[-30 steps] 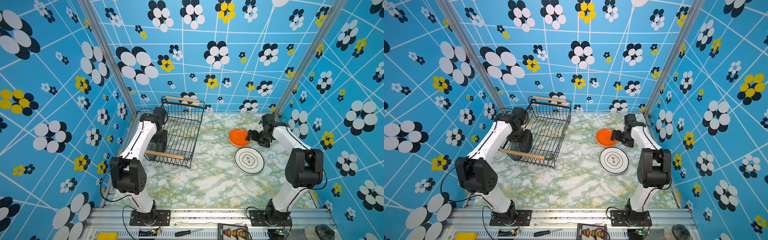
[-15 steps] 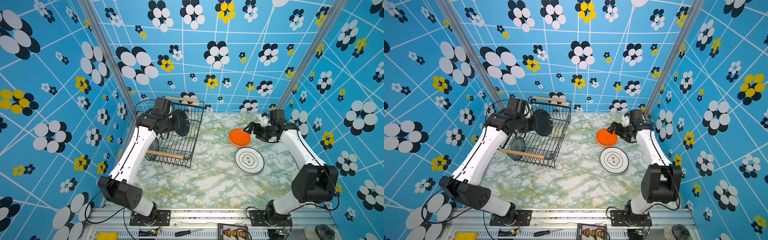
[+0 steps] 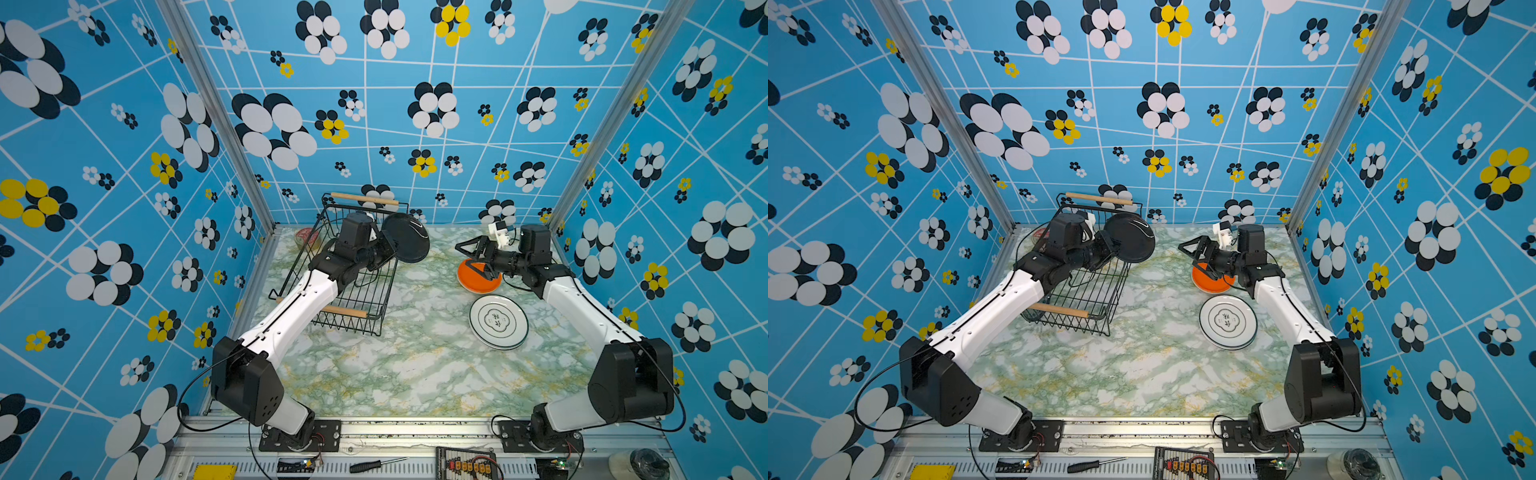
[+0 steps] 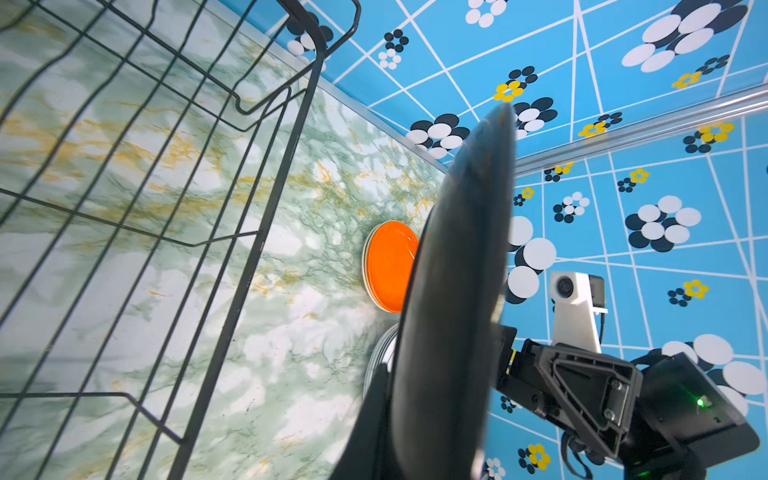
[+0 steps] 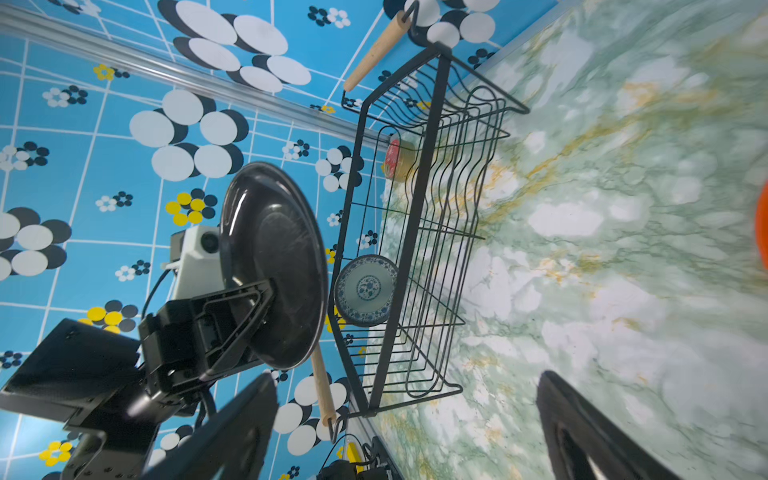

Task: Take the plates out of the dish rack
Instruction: 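Lift the dark brown plate with the left gripper while the right gripper reaches over, then grasp the dark brown plate's edge with the right gripper and open the left gripper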

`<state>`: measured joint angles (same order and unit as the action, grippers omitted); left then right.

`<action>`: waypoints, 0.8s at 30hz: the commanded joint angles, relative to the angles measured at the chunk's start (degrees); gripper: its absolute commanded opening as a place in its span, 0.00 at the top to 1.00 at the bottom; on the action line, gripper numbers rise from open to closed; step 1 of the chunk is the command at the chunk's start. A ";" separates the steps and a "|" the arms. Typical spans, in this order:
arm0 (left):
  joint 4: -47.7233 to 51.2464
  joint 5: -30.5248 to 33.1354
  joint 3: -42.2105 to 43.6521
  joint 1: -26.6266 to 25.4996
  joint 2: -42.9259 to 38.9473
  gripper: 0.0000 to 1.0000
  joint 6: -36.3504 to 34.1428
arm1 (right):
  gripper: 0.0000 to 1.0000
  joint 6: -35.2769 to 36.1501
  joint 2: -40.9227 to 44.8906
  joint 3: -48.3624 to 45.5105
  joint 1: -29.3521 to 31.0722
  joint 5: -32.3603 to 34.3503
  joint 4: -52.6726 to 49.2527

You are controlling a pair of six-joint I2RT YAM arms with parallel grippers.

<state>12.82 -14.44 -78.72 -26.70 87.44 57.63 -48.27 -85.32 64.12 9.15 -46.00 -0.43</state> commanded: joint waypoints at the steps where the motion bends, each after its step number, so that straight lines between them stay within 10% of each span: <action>1: -10.97 -1.86 1.27 -0.50 1.30 1.00 6.50 | 0.03 -9.64 1.08 -2.59 1.17 -1.10 13.19; 24: -22.63 -6.25 1.23 -6.16 9.39 1.00 15.40 | 0.49 -18.20 -5.98 1.72 5.61 -1.42 24.40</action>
<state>-6.50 -18.46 -75.57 -32.18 95.92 72.10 -64.86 -90.91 63.72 14.37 -46.44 19.16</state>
